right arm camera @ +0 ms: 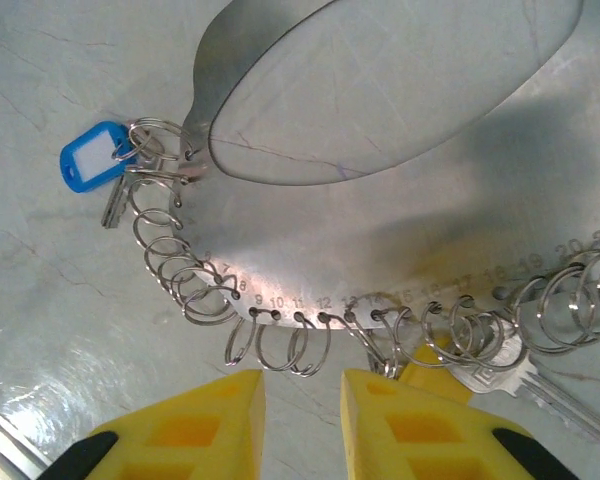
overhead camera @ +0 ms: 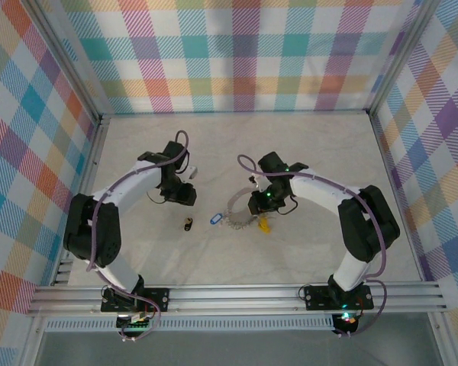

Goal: Put the keys on the keyring

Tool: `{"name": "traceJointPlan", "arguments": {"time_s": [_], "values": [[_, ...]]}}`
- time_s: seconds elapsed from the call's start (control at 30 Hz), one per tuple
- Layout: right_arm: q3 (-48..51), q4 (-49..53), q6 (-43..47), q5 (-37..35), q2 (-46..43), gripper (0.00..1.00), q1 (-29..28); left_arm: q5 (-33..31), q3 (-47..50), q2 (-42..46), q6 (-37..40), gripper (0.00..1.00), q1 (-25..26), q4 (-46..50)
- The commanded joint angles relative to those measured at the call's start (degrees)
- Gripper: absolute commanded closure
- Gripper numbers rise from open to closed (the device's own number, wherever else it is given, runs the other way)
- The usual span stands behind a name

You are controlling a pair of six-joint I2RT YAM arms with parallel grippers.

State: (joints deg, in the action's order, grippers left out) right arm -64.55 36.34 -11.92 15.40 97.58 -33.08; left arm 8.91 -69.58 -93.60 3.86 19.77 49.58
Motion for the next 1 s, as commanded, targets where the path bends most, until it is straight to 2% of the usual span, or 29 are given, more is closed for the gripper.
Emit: {"name": "traceJointPlan", "arguments": {"time_s": [0.0,0.17,0.23,0.3,0.4,0.53,0.73,0.97], "values": [[0.78,1.60,-2.36,1.79,-1.11,0.72,-0.67,-0.10,-1.20,3.41,0.11,0.64,-1.14,0.75],[5.36,4.58,-3.10,-1.47,-4.36,0.65,-0.59,-0.36,1.11,7.52,0.96,0.64,-1.14,-3.09],[6.35,4.89,-3.08,1.04,-4.85,0.68,-0.58,-0.85,2.08,8.73,1.02,0.64,-1.20,-4.08],[7.10,3.66,-3.68,5.25,-4.54,0.75,-0.66,-1.30,2.85,9.77,0.99,0.64,-1.14,-5.03],[7.98,0.99,-4.56,7.35,-3.51,0.76,-0.89,-1.60,3.65,10.83,0.91,0.64,-1.14,-5.96],[9.31,-2.22,-6.77,3.84,-1.66,0.75,-0.86,-4.50,3.76,10.37,0.52,0.64,-1.14,-4.52],[10.72,-2.07,-8.76,-7.07,-2.02,0.72,-0.09,-4.35,5.36,12.36,0.63,0.64,-1.14,-5.81],[13.80,-6.41,-10.00,-9.16,-2.75,0.72,3.87,-5.15,6.34,12.82,0.90,0.65,-1.17,-6.18]]}}
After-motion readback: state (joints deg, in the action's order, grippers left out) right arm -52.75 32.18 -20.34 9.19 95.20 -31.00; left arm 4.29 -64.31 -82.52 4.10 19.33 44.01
